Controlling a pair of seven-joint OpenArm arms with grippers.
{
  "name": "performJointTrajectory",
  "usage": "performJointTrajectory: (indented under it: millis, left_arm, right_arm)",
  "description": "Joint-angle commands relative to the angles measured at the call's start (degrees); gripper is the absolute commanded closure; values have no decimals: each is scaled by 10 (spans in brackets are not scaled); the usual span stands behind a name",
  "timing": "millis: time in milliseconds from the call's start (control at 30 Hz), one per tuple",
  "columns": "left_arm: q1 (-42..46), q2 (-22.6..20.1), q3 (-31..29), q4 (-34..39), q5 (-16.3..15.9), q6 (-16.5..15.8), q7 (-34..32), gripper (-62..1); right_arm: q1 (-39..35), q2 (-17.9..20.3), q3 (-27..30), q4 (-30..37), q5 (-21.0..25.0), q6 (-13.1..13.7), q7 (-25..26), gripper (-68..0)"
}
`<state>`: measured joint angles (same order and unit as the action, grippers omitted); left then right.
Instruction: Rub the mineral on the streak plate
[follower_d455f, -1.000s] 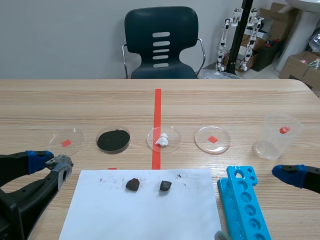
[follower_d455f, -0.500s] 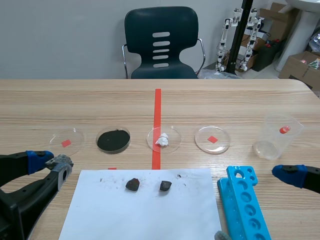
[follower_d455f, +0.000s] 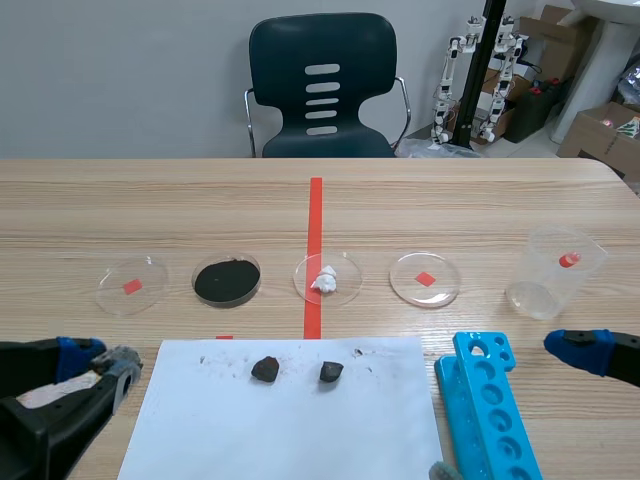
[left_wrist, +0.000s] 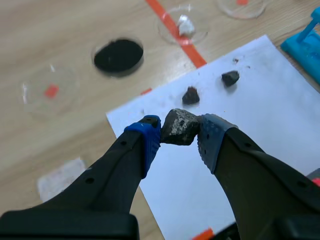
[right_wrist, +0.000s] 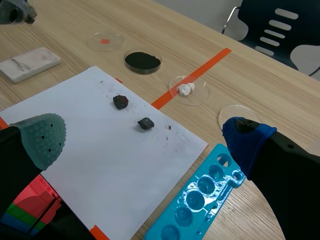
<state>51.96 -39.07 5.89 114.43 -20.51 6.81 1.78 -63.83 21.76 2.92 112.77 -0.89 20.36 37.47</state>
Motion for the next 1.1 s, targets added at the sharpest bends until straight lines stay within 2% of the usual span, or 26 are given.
performJointTrajectory:
  millis: [0, 100, 200, 333, 467, 667, 1067]
  left_arm:
    - [-21, 14, 2, 10, -19, -1, 47, -130]
    - [-59, 23, 2, 0, -54, -1, 145, -130]
    - [-109, 22, 2, -19, -107, -1, 235, -130]
    - [-190, 22, 2, -60, -162, -1, 333, -130]
    - [-268, 22, 2, -107, -194, -1, 409, -130]
    - [-364, 22, 2, -181, -212, -1, 490, -130]
    - [-482, 19, 2, -339, -219, 1, 582, -130]
  right_arm:
    - [0, 5, 4, 4, 6, 0, 10, -679]
    - [0, 5, 4, 4, 6, 0, 10, -679]
    - [0, 5, 4, 4, 6, 0, 10, -679]
    - [0, 5, 4, 4, 6, 0, 10, -679]
    - [0, 5, 4, 4, 6, 0, 10, -679]
    - [0, 5, 4, 4, 6, 0, 10, -679]
    - [0, 5, 4, 4, 6, 0, 10, -679]
